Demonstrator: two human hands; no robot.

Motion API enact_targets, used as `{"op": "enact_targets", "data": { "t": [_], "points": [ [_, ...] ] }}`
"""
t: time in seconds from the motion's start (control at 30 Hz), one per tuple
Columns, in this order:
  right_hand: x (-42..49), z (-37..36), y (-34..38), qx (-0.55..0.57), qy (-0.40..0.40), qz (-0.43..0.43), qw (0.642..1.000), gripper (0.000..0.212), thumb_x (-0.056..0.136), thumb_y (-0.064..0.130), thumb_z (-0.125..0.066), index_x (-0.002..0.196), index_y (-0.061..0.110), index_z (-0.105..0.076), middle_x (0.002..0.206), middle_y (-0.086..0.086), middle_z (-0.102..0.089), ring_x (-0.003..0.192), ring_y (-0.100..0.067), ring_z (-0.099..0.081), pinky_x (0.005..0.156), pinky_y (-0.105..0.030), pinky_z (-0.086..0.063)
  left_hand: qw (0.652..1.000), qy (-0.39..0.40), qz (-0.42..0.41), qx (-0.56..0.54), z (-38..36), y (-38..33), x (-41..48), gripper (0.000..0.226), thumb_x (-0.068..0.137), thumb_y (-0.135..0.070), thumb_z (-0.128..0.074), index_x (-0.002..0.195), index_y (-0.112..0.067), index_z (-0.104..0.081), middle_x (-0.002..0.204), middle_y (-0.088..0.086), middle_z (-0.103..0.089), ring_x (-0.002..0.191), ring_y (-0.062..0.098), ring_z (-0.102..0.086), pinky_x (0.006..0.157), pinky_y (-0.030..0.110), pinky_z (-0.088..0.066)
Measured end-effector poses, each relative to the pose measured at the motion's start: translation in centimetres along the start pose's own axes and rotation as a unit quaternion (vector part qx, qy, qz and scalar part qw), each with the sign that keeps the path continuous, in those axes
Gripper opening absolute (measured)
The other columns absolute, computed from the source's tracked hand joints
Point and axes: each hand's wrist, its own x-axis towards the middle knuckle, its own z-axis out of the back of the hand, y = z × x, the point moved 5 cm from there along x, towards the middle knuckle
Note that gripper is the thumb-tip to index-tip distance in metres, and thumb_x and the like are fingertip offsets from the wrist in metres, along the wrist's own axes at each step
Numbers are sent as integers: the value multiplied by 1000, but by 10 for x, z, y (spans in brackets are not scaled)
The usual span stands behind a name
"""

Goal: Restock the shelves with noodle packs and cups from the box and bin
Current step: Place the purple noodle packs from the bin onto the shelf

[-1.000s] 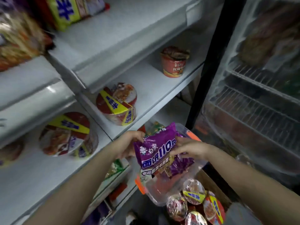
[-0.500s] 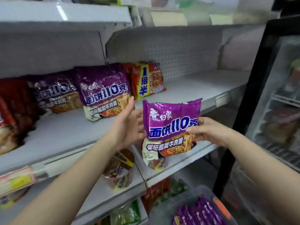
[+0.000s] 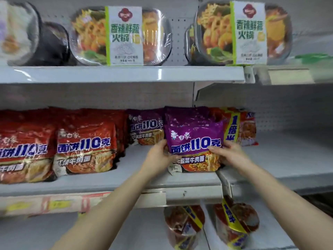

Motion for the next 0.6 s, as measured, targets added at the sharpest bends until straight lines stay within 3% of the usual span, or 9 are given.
{"op": "enact_targets", "data": {
  "t": [0.13, 0.2, 0.3, 0.43, 0.6],
  "points": [
    [8, -1, -6, -40, -24, 16, 999, 48, 77, 19, -79, 117, 10, -53, 111, -3, -67, 89, -7, -65, 66, -13, -50, 1000, -23, -8, 15, -6, 4, 8, 31, 83, -30, -78, 107, -18, -63, 87, -9, -64, 78, 9, -60, 61, 19, -45],
    [15, -1, -7, -88, -4, 20, 996, 67, 70, 21, -85, 120, 14, -42, 114, -2, -64, 94, -8, -63, 74, -18, -52, 999, -27, -14, 30, -5, 4, 13, 27, 84, -28, -77, 105, -16, -65, 91, -2, -67, 83, 16, -62, 69, 27, -48],
    [17, -10, -7, -234, 39, 26, 971, 108, 49, 38, -96, 132, 20, -29, 121, 6, -53, 112, -12, -57, 98, -33, -50, 998, -35, -25, 53, -3, 5, 18, 24, 86, -25, -75, 104, -14, -65, 88, 0, -66, 79, 16, -59, 69, 28, -47],
    [14, -9, 4, -294, -9, 89, 951, 90, 48, 37, -95, 120, 30, -42, 113, 14, -54, 105, -6, -56, 92, -30, -48, 999, -32, -14, 41, -4, 5, 17, 26, 84, -27, -76, 103, -18, -60, 82, -7, -59, 71, 8, -54, 55, 15, -39],
    [4, -4, 2, -294, -32, 76, 952, 102, 45, 50, -92, 130, 24, -42, 125, 5, -56, 112, -15, -58, 96, -45, -52, 999, -9, 25, 27, 0, 6, 14, 61, 75, -28, -85, 124, -17, -51, 89, -8, -61, 76, 4, -58, 59, 19, -41]
  ]
}}
